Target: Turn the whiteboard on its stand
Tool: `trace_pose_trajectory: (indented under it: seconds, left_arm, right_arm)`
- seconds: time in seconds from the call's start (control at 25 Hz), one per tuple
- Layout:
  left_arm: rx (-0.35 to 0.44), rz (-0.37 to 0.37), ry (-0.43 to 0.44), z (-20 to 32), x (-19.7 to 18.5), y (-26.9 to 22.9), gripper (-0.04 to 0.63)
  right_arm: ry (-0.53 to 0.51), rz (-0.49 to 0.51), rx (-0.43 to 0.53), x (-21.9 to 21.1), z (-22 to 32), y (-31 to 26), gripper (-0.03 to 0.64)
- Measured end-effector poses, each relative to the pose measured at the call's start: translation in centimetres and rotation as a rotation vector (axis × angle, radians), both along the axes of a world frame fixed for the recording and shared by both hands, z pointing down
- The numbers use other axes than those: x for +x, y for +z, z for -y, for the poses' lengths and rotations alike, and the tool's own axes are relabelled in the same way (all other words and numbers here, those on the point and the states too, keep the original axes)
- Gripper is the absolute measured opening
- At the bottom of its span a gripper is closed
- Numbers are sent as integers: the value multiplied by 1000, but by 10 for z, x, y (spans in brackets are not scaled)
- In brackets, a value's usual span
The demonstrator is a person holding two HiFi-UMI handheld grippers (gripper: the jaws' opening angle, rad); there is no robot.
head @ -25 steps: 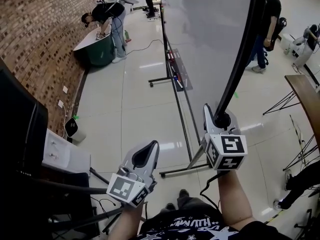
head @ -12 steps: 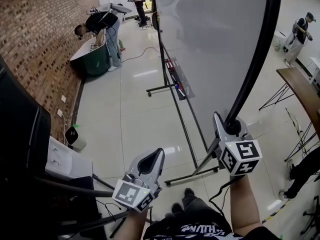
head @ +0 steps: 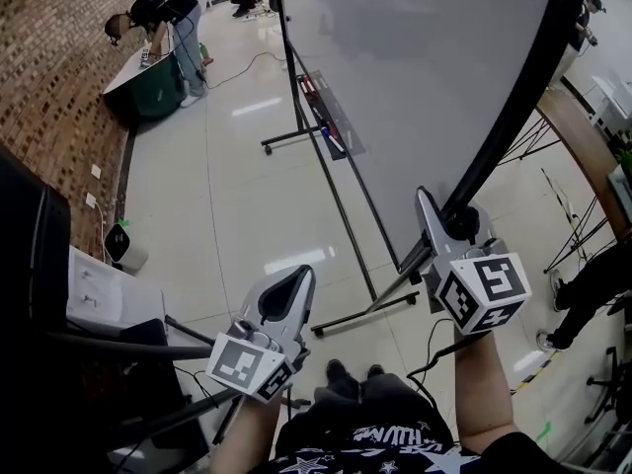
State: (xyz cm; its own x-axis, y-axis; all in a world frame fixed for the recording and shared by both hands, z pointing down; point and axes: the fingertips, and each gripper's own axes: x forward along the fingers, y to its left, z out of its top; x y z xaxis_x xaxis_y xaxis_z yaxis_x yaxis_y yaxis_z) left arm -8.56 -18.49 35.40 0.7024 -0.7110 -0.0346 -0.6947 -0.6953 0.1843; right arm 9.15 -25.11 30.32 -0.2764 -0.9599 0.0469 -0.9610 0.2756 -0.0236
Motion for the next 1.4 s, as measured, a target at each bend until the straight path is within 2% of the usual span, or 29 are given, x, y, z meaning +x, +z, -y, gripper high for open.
trace_pose_trajectory:
  seconds: [0.32,0.56,0.8,1.0,1.4]
  left_arm:
    - [27,13,-28,-18,7,-11,5]
    - [28,27,-57,-55,25,-8,4]
    - [18,60,-141,-95,24,-5,5]
    - [2,59,-169,-113,19,-9,4]
    - [6,32,-125,-129,21,-11,5]
  right_arm:
    - [5,-7,4,-1,-31,-4,112]
    - [1,-3,0,10,-43,5,112]
    - [-23,-1,-3,26,-49,6,112]
    - [-20,-10,-2,24,-61,-1,112]
    - [-16,-5,0,32,-109,-3,112]
